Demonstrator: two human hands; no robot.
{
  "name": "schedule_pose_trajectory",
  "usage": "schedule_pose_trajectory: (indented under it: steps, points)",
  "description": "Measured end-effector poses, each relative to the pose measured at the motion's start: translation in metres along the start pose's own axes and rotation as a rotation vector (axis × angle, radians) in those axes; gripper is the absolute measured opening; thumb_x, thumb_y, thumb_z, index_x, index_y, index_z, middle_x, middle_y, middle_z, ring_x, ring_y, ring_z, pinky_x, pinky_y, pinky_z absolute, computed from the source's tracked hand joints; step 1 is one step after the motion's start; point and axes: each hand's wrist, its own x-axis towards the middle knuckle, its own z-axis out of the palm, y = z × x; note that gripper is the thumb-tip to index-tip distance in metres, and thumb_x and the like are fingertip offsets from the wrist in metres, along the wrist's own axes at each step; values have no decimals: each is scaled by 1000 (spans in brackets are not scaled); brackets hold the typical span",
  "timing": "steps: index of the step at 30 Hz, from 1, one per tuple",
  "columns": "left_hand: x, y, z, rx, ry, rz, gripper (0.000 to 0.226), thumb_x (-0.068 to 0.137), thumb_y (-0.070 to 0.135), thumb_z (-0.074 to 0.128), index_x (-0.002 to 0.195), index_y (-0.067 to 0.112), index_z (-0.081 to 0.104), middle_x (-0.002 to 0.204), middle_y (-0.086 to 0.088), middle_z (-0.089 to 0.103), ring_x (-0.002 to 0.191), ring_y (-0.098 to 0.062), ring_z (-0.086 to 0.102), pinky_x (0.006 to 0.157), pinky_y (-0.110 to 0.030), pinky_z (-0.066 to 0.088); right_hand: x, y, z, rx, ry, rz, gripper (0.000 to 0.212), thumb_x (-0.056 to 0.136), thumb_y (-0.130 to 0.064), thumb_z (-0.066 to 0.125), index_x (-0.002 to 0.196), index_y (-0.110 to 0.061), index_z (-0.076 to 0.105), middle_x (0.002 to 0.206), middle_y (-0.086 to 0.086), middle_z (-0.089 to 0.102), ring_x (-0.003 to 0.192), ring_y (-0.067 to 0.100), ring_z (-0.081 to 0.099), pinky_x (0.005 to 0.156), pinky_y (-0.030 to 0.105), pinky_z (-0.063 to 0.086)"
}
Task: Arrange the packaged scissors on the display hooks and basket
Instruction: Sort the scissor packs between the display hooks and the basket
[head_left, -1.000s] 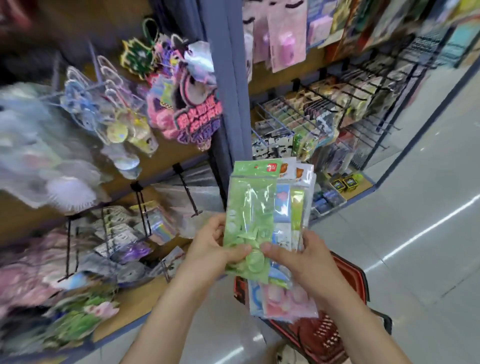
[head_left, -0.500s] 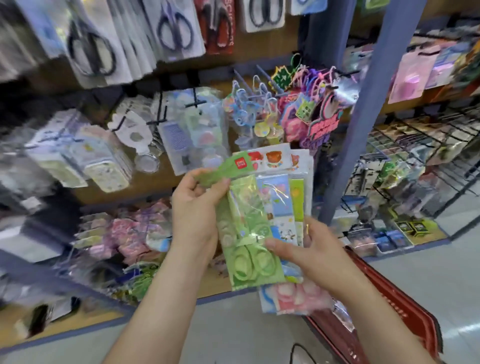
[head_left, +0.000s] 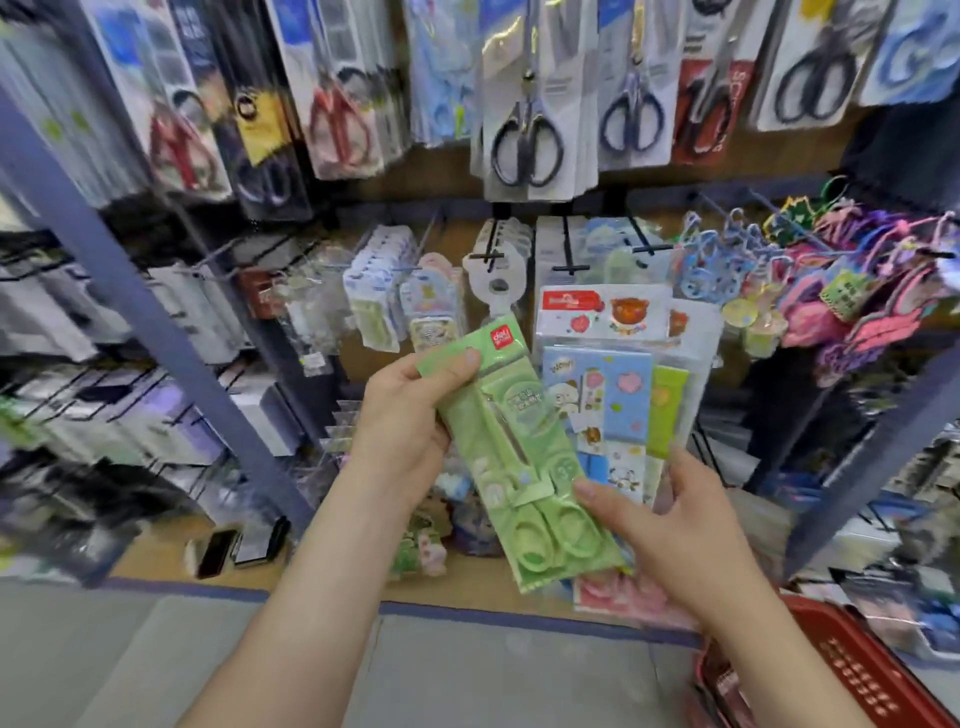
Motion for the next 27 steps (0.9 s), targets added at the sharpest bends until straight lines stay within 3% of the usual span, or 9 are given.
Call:
schedule_pose_trajectory:
  steps: [3, 5, 8, 13, 16, 19, 21, 24, 27]
  points:
    - [3, 17, -2, -33, 50, 82, 7, 90, 2, 61, 88, 8, 64, 72, -3, 71, 63, -15, 67, 54, -27, 54, 13, -15, 11, -322, 52, -175, 35, 76, -20, 82, 87, -50, 68, 98, -20, 71, 94, -11, 63, 74, 5, 47]
    - [6, 27, 1, -55, 88, 154, 11, 93, 2, 58, 86, 9, 63, 69, -1, 70, 60, -13, 66, 55, -25, 54, 24, -23, 16, -473, 87, -266, 29, 74, -37, 79, 89, -54, 61, 101, -31, 63, 102, -14, 54, 77, 4, 42]
    - [13, 42, 3, -39, 175, 282, 7, 91, 5, 62, 87, 11, 64, 74, -3, 71, 67, -18, 66, 70, -35, 54, 43, -31, 25, -493, 108, -331, 27, 71, -51, 71, 92, -56, 55, 104, -50, 50, 103, -21, 48, 77, 0, 39]
    - [32, 76, 13, 61, 249, 482, 13, 89, 10, 68, 80, 19, 68, 76, -2, 70, 73, -22, 64, 74, -42, 53, 77, -50, 34, -488, 59, -445, 21, 75, -54, 73, 87, -61, 57, 96, -34, 57, 101, -24, 46, 76, 0, 39]
    - [46, 96, 26, 125, 263, 603, 16, 88, 12, 71, 78, 24, 70, 77, 0, 70, 76, -24, 65, 76, -46, 54, 96, -71, 35, -330, -22, -401, 35, 69, -47, 77, 89, -70, 59, 97, -25, 65, 94, -17, 57, 71, -1, 42]
    - [59, 110, 43, 153, 265, 675, 14, 89, 11, 69, 82, 23, 67, 73, 5, 70, 69, -15, 65, 66, -35, 55, 113, -89, 27, -76, -109, -358, 27, 67, -38, 77, 91, -47, 70, 94, -16, 75, 84, -7, 69, 63, 6, 49]
    - [70, 119, 53, 160, 253, 690, 15, 89, 13, 70, 82, 26, 68, 77, 1, 71, 73, -18, 66, 68, -37, 55, 124, -94, 19, -11, -123, -356, 21, 69, -27, 77, 86, -39, 73, 90, -21, 75, 82, -4, 71, 63, 10, 52]
    - [91, 138, 62, 95, 270, 670, 8, 89, 10, 69, 90, 18, 67, 74, 3, 72, 70, -14, 68, 66, -32, 58, 139, -100, 6, -66, -101, -361, 38, 59, -49, 75, 95, -58, 66, 99, -16, 75, 91, 3, 72, 79, 34, 58]
    - [113, 164, 72, 140, 231, 635, 4, 88, 11, 70, 91, 13, 69, 81, -1, 73, 74, -18, 70, 74, -38, 58, 154, -109, -5, -81, -60, -359, 45, 49, -56, 72, 92, -69, 60, 99, -24, 72, 89, -1, 70, 81, 37, 56]
